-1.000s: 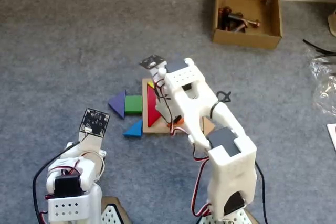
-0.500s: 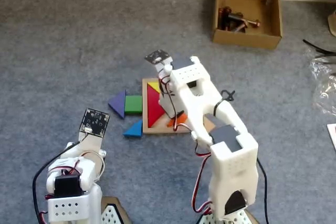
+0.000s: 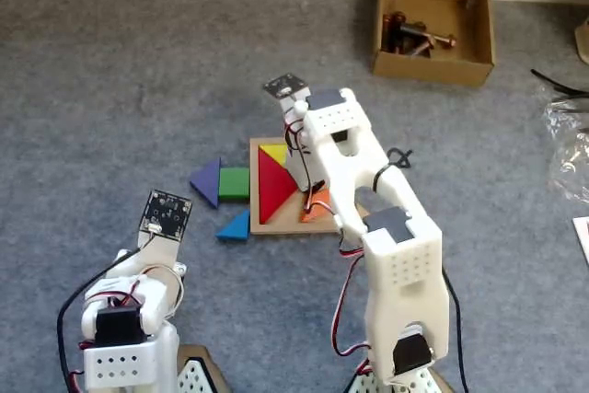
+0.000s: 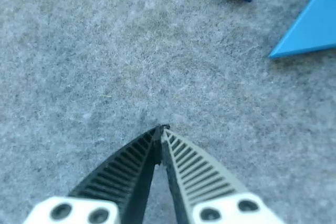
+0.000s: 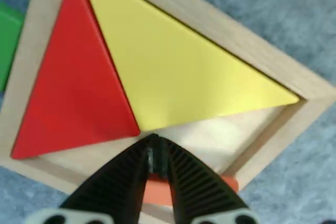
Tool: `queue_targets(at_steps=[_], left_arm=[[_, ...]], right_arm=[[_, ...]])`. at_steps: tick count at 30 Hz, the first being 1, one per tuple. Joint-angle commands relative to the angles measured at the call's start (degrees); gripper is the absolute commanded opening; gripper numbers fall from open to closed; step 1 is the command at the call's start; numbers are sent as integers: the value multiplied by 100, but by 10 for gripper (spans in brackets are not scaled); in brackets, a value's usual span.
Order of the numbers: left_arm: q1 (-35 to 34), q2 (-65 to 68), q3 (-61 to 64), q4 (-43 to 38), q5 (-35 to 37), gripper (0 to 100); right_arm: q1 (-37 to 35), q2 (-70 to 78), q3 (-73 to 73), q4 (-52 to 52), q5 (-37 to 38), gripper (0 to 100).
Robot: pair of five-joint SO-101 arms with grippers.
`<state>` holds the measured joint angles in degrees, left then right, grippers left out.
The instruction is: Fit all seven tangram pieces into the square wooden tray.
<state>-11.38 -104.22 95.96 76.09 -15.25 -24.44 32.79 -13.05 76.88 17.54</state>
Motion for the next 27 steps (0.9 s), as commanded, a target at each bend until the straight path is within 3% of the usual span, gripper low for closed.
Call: queue_targets(at_steps=[1, 6, 17, 27], left_arm=[[-75, -40, 119, 35, 44, 14], [-75, -40, 119, 35, 44, 14], [-75, -40, 119, 35, 44, 14], [-75, -40, 119, 35, 44, 14]], right_arm=[[48, -629, -66, 127, -9, 5], [48, -1209, -48, 163, 0, 5], [48, -1851, -22, 1349, 422, 5], [127, -1903, 1323, 884, 431, 5]])
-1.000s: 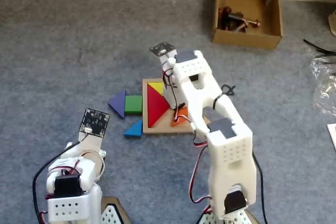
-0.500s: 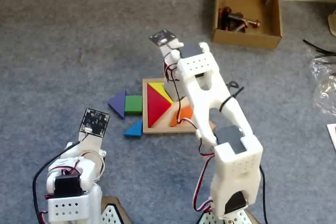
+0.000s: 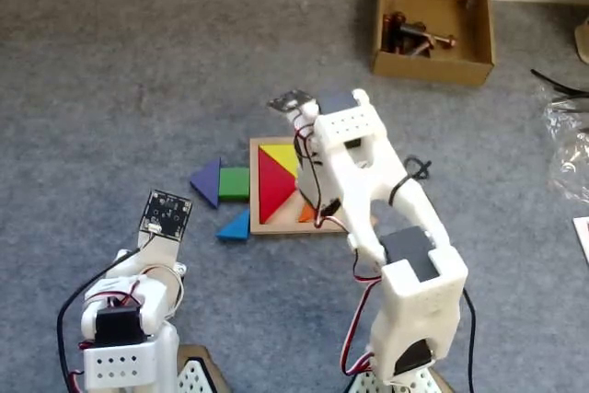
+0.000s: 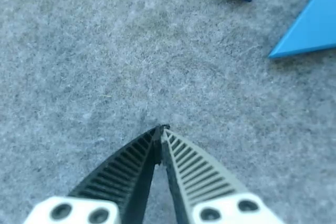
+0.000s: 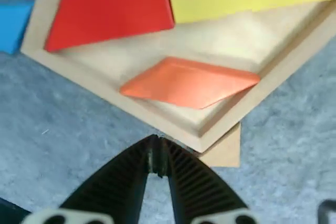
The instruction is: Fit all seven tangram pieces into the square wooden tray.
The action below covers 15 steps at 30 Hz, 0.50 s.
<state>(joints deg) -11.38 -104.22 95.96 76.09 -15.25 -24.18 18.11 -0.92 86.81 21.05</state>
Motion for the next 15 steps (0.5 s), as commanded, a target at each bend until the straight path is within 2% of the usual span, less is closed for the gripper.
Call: queue_targets(at_steps=[1, 6, 15], left_arm=[[-75, -40, 119, 35, 44, 14], [-75, -40, 119, 35, 44, 14], [-75, -40, 119, 35, 44, 14]], right_arm=[[101, -435, 180, -101, 79, 5], [110, -426, 365, -207, 79, 5], [110, -382, 637, -1059, 79, 5]])
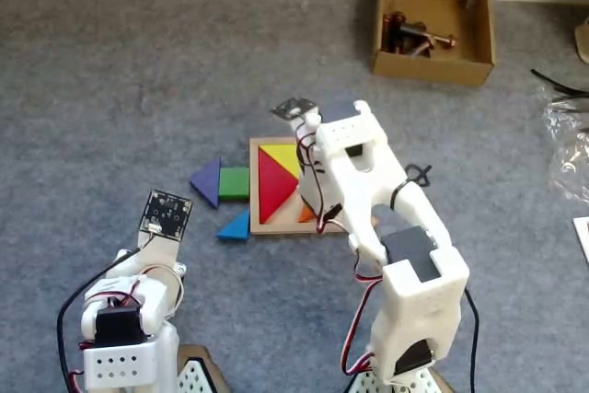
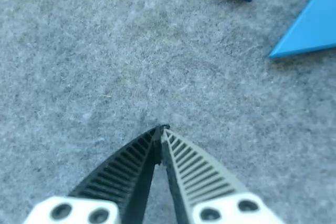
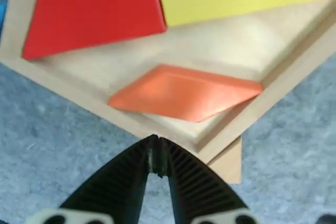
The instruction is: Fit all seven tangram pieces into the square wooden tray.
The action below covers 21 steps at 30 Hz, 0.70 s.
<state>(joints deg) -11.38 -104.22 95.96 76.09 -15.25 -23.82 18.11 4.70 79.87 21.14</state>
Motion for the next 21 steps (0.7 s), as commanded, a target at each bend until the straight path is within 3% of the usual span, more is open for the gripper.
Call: queue_targets(at_steps=[1, 9, 21], left_arm=[[-75, -40, 119, 35, 44, 14], [-75, -40, 119, 35, 44, 14], [-75, -40, 119, 35, 44, 14]], right_arm=[[75, -382, 171, -523, 70, 5], [75, -382, 637, -1358, 70, 5], [40, -207, 549, -1182, 70, 5]])
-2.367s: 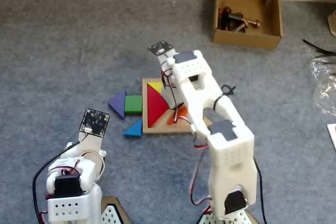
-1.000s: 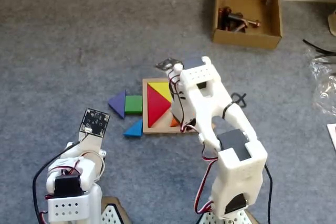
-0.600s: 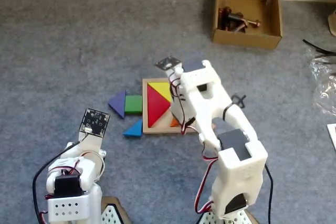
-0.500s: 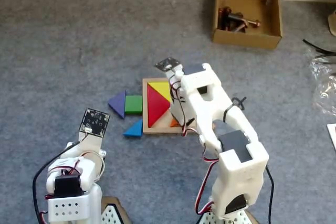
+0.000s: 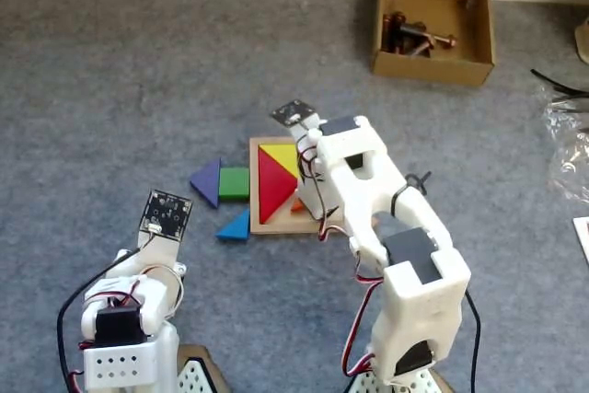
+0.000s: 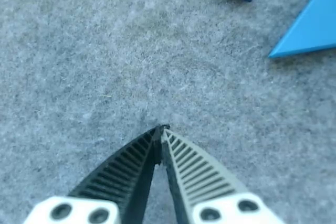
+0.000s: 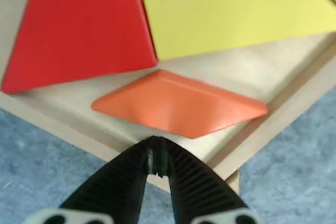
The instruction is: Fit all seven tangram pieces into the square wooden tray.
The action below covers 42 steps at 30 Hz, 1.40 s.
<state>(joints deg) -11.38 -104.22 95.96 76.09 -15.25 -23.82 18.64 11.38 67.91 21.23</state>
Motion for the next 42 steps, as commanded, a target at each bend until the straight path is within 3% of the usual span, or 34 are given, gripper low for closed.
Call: queue_targets(at_steps=[1, 9, 16, 27, 42], left_arm=[[-75, -40, 119, 35, 44, 14], [-75, -40, 119, 35, 44, 14], [-75, -40, 119, 35, 44, 14], [-75, -40, 119, 35, 44, 14], [-75, -40, 119, 35, 44, 14]], right_arm=[[40, -400, -101, 13, 62, 5], [75, -1138, -119, 207, 70, 5], [75, -1147, -84, 22, 475, 5], [57, -1138, 462, -822, 510, 5], [75, -1147, 1147, -822, 536, 5]])
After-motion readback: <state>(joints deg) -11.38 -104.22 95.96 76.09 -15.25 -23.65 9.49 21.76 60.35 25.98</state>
